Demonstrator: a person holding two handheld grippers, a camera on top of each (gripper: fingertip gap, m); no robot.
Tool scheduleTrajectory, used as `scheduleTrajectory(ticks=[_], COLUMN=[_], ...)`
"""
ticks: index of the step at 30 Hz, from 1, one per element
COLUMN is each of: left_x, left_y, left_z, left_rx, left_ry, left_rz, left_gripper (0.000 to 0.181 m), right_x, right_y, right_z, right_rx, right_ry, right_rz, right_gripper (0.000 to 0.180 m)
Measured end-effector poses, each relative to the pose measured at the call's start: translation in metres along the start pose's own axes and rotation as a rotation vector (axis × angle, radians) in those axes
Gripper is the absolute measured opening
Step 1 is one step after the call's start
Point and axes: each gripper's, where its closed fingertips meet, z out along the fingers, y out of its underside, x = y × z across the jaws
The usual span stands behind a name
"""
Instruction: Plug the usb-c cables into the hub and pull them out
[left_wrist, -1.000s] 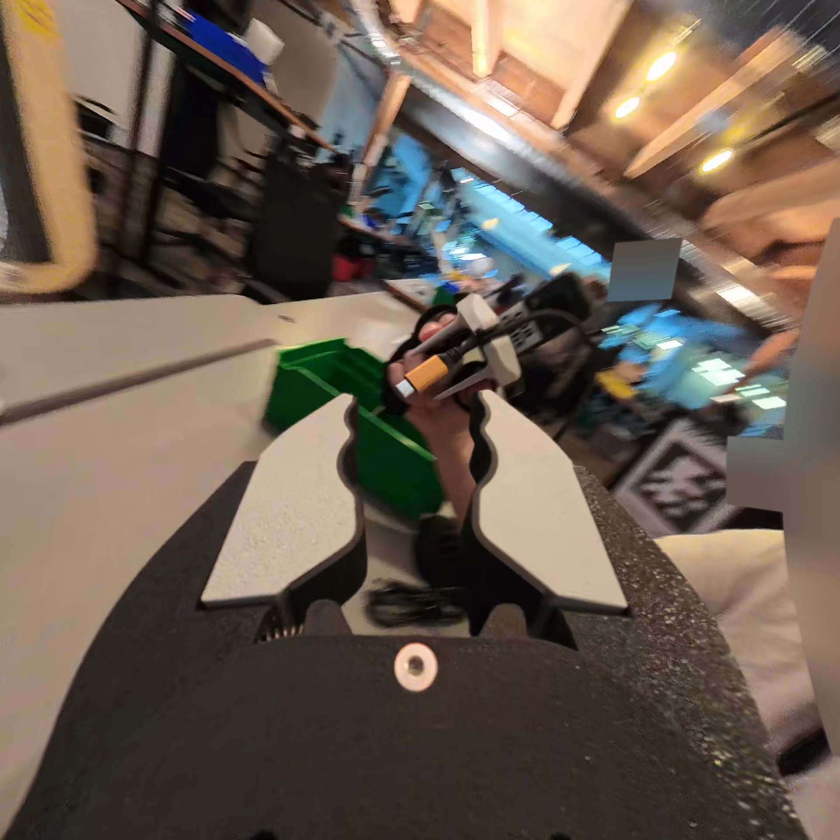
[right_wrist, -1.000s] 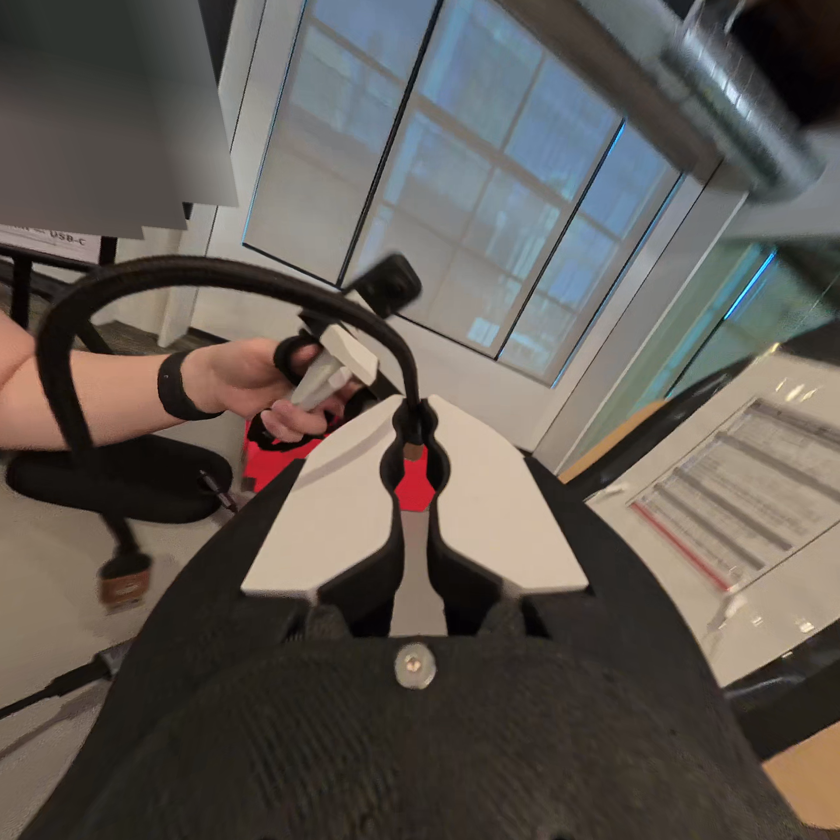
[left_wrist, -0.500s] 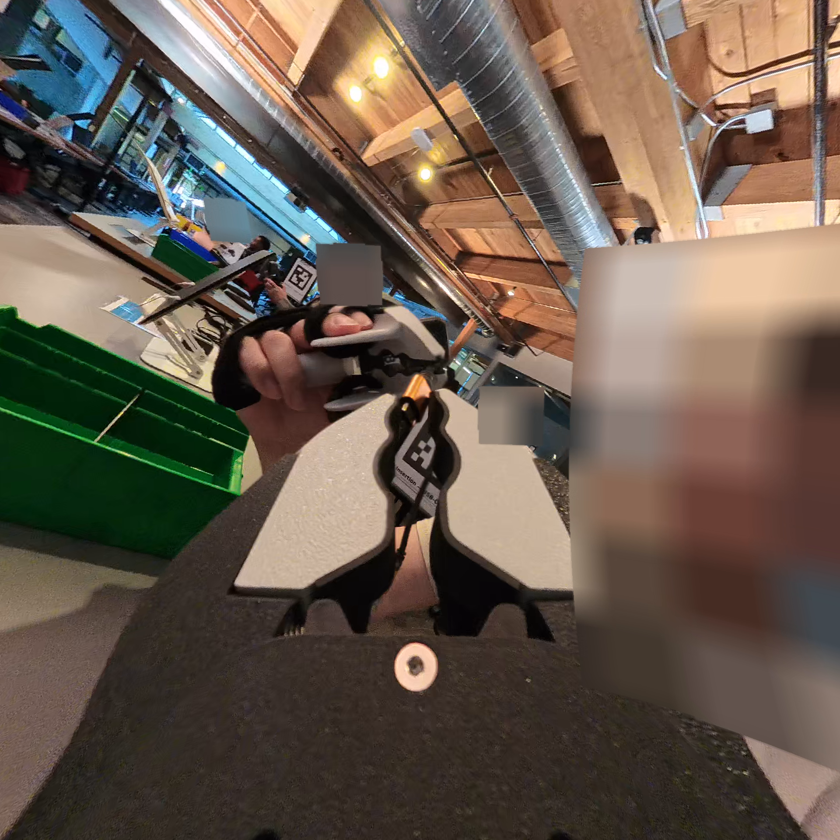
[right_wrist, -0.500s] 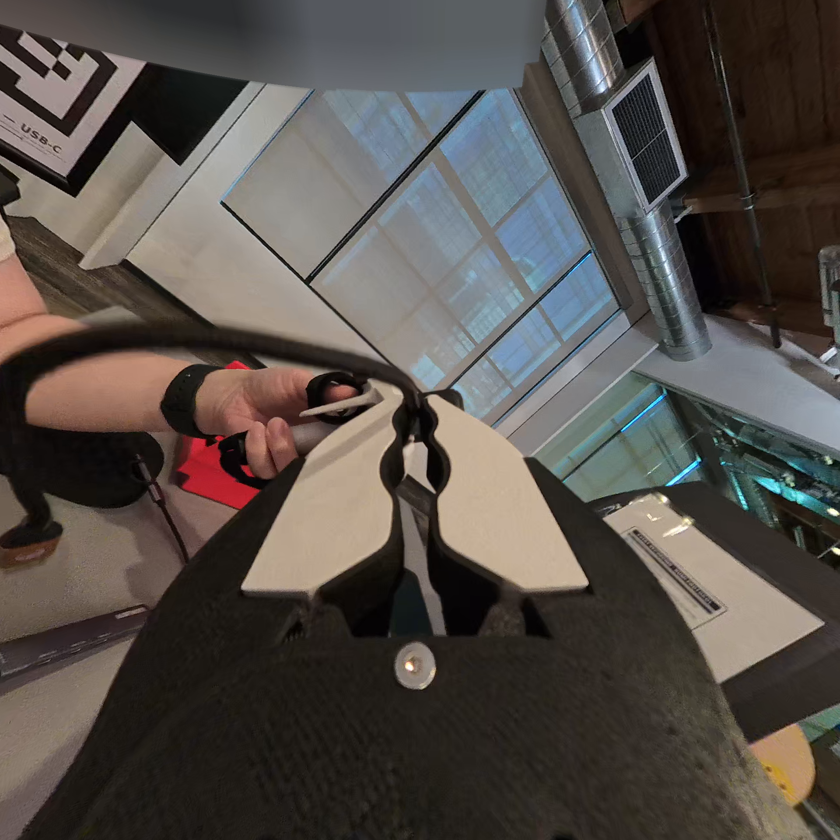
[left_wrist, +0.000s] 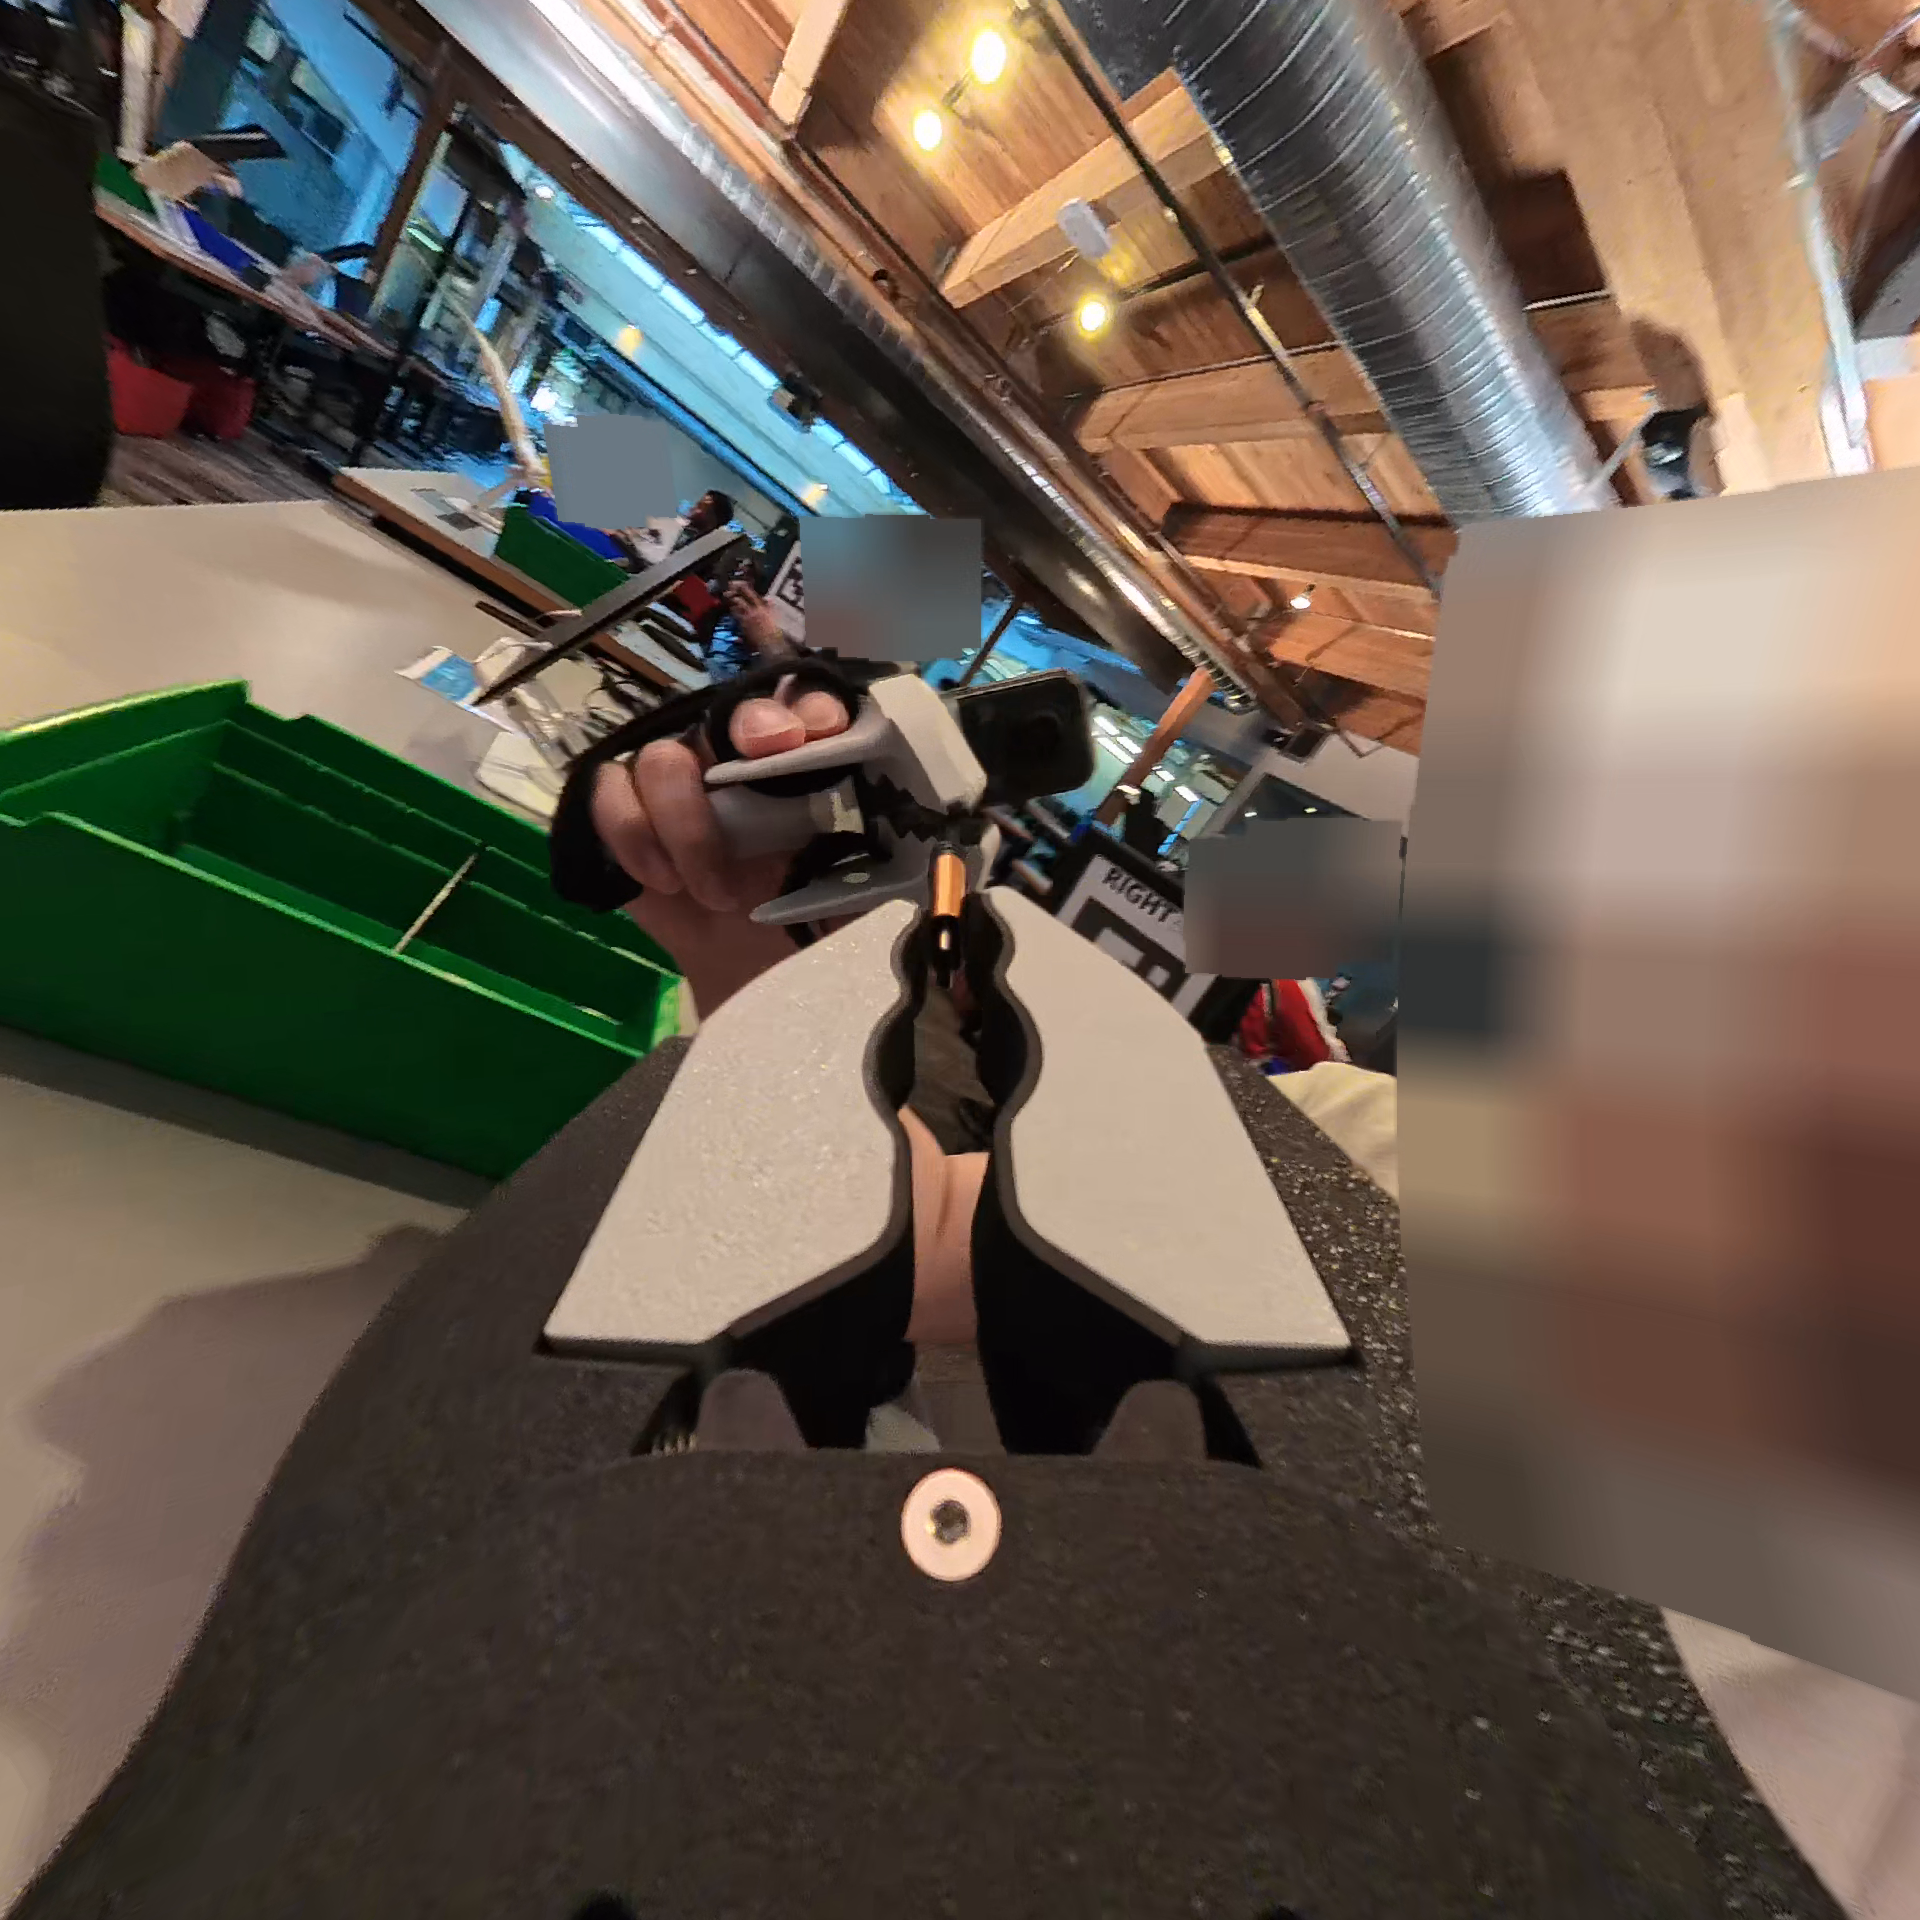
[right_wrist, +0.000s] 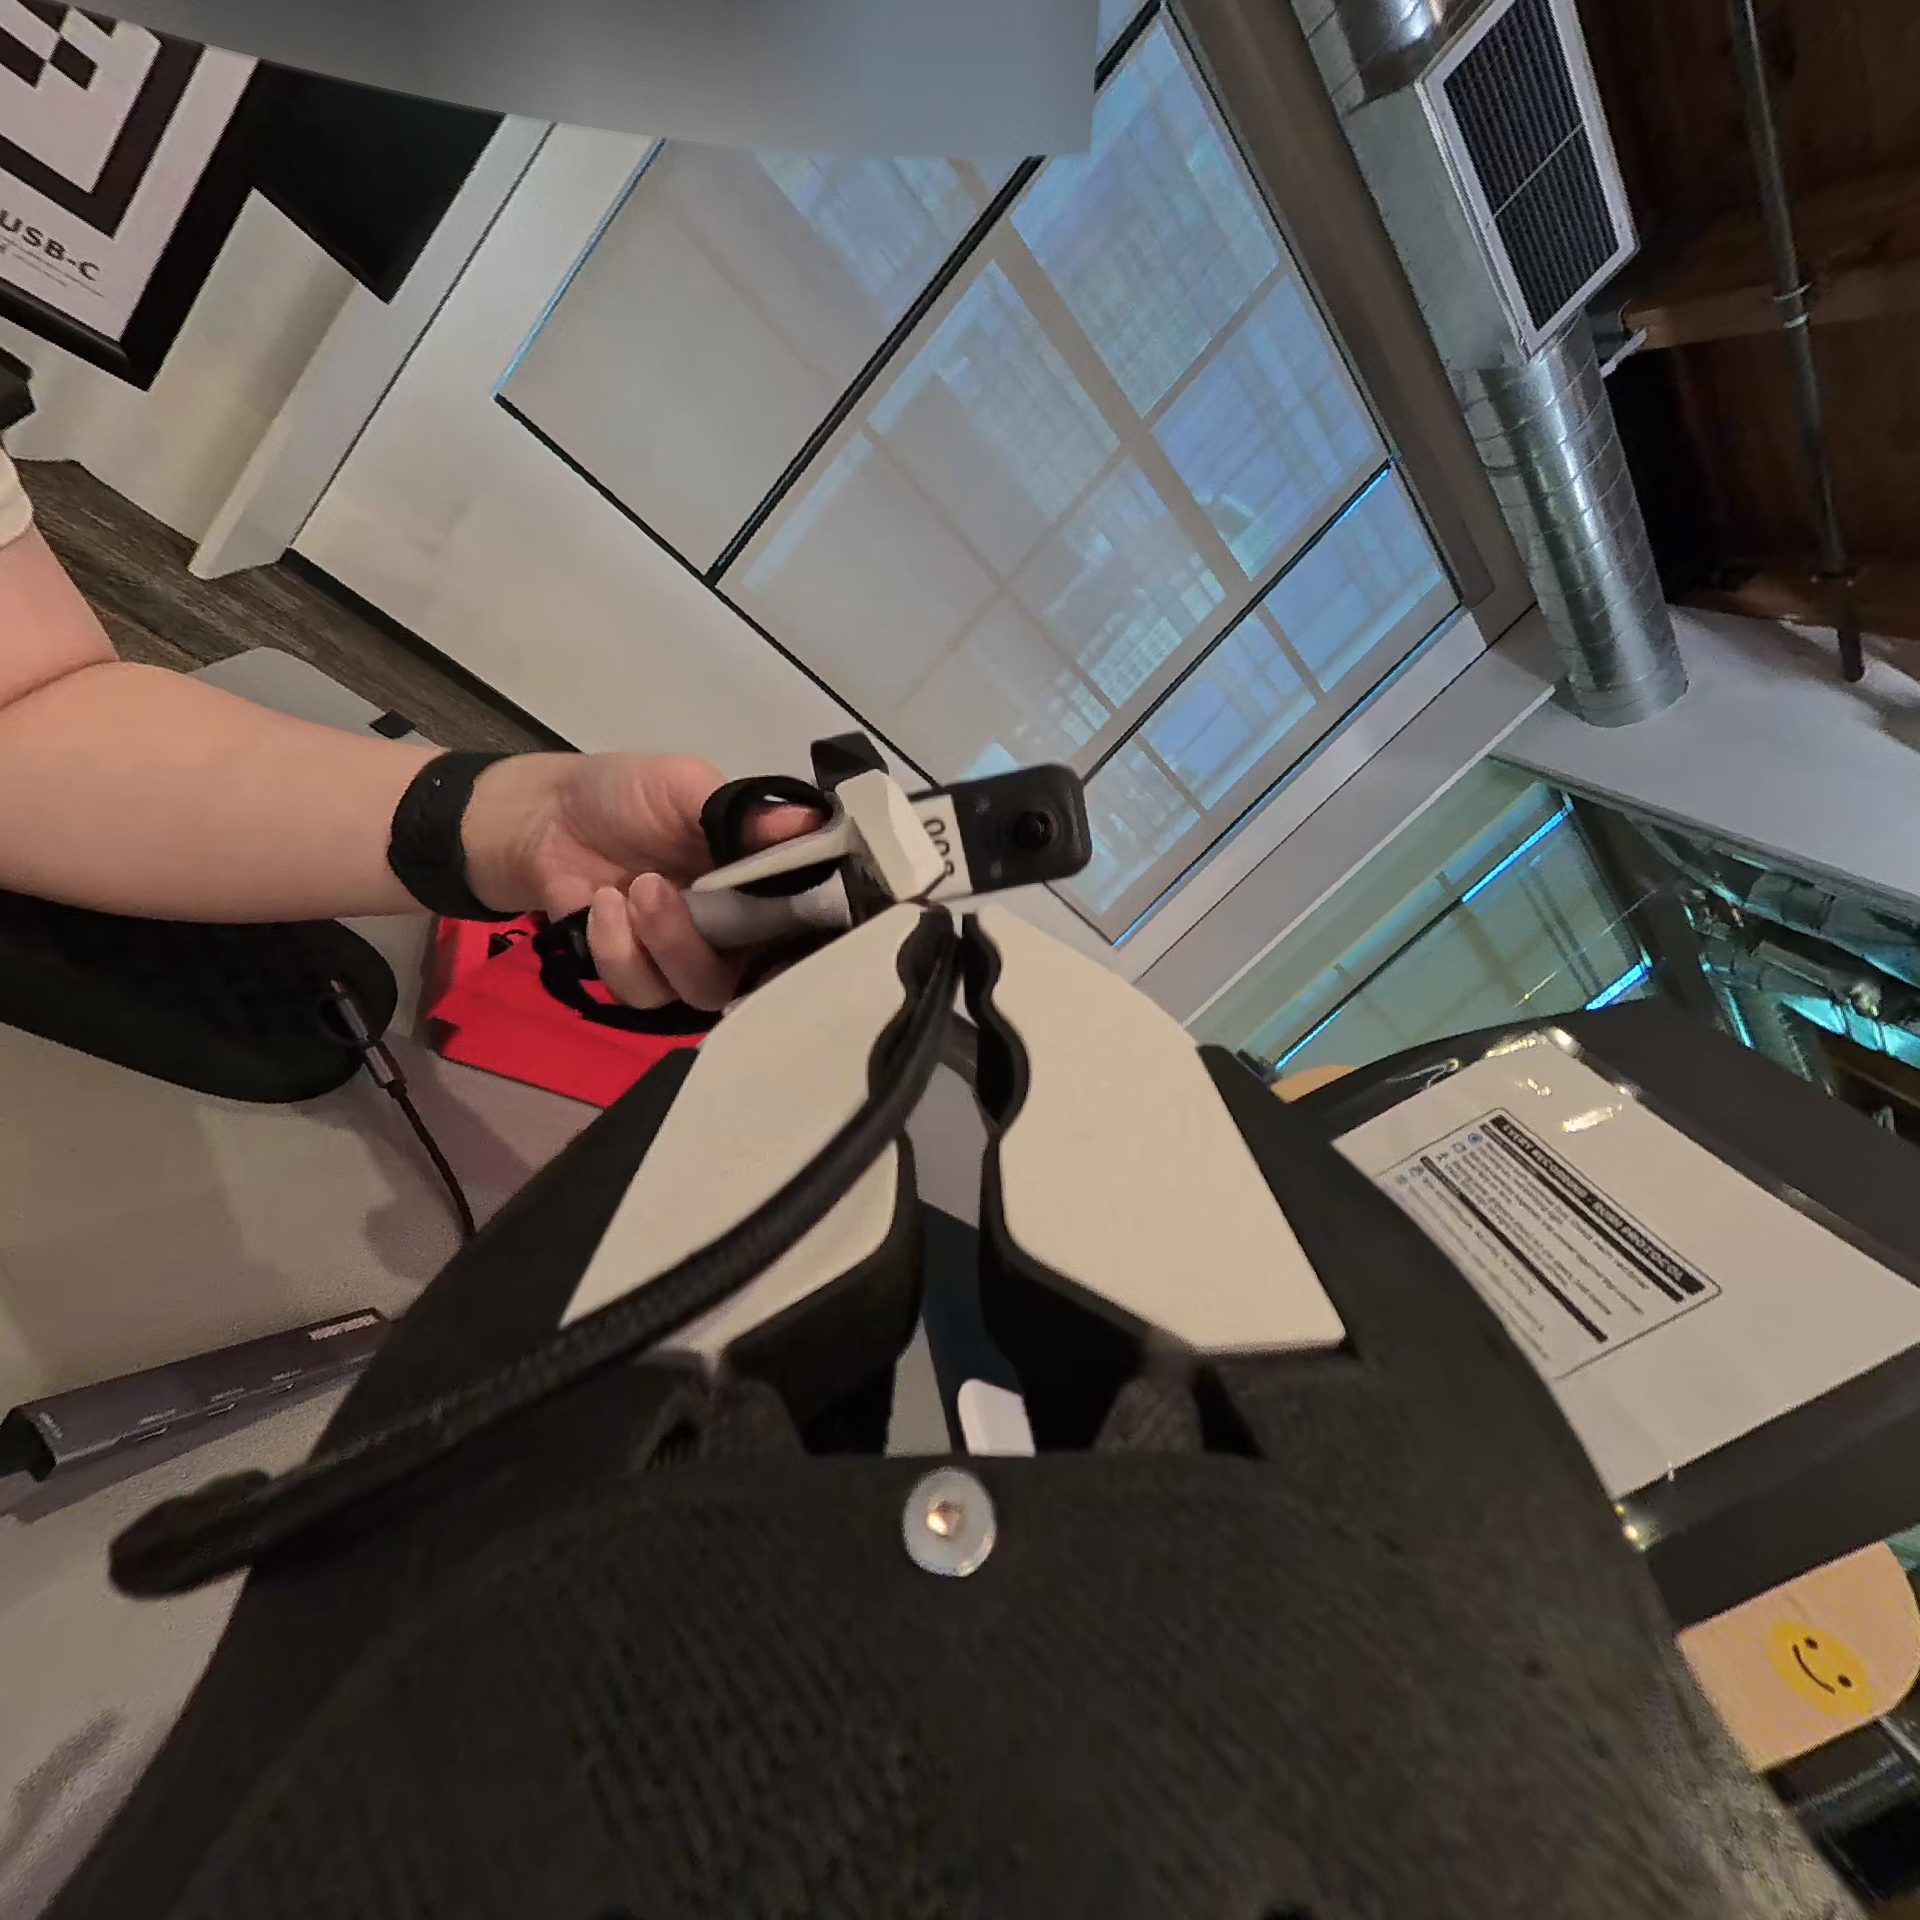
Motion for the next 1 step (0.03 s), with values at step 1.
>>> scheduleTrajectory(ticks=[1], left_x=[-0.0024], left_y=[0.0001], left_z=[-0.0004], left_rx=[-0.007], left_ry=[-0.03], left_rz=[0.016], left_gripper=[0.006], right_x=[0.0003], right_y=[0.0031], right_z=[0.0003], right_rx=[-0.017], right_ry=[0.001], right_rz=[0.006], right_gripper=[0.005])
